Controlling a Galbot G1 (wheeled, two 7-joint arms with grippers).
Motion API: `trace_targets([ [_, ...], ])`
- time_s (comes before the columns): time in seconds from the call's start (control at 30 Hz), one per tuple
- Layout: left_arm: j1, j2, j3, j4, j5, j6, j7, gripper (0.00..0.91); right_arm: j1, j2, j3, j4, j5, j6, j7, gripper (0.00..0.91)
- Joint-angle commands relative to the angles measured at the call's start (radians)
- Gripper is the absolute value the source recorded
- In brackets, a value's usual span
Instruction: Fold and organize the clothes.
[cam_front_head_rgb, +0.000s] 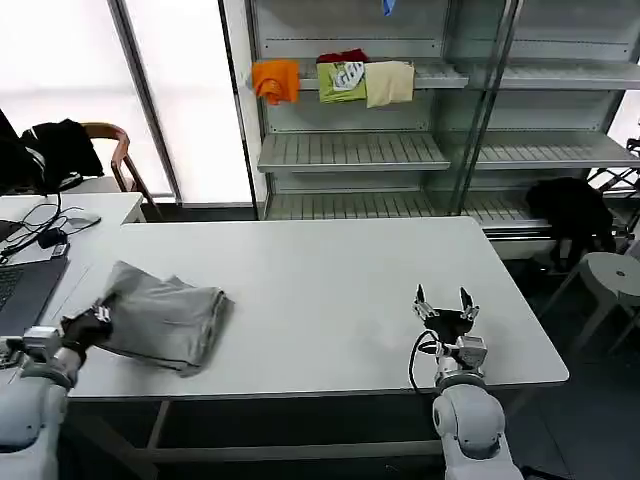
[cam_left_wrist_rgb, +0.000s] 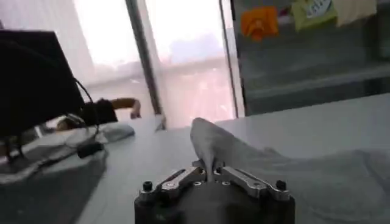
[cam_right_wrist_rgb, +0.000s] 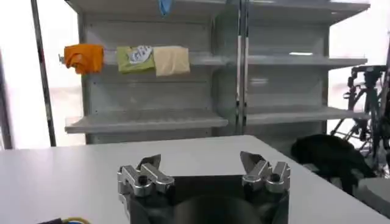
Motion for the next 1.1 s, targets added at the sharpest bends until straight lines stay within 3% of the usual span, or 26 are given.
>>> trace_targets([
  [0.03,-0.117,0.269,-0.105,0.017,0.269,-0.04,0.102,0.0,-0.003,0.003,0.005,-0.022,0.008,0.013,-0.005,0.907],
  [0.17,-0.15,0.315,-0.078,-0.012,0.293,-0.015,0.119,0.0,-0.012,-0.005,0.024,-0.029,0.033,0.016,-0.012,0.907],
  [0.33,-0.118,0.255,-0.043,-0.106,0.279,0.009,0.125,0.01,-0.022,-0.02,0.047,-0.037,0.08,0.017,-0.007,0.907],
  [0.47,-0.034,0.083,0.075,-0.159,0.38,-0.036,0.115,0.01,-0.041,-0.025,0.065,-0.034,0.098,0.019,-0.011,0.907],
  [0.6,0.007,-0.148,0.246,-0.099,0.537,-0.109,0.086,0.01,-0.069,-0.045,0.083,-0.033,0.104,0.032,-0.017,0.907],
  [0.73,0.007,-0.269,0.369,-0.066,0.577,-0.101,0.031,0.02,-0.09,-0.071,0.106,-0.035,0.116,0.045,-0.017,0.907],
  [0.93,-0.077,-0.272,0.484,-0.145,0.197,0.036,-0.059,0.02,-0.105,-0.087,0.122,-0.018,0.124,0.049,-0.017,0.907],
  [1.1,-0.136,-0.255,0.606,-0.138,0.076,0.055,-0.112,0.02,-0.107,-0.075,0.116,-0.001,0.119,0.044,-0.016,0.907],
])
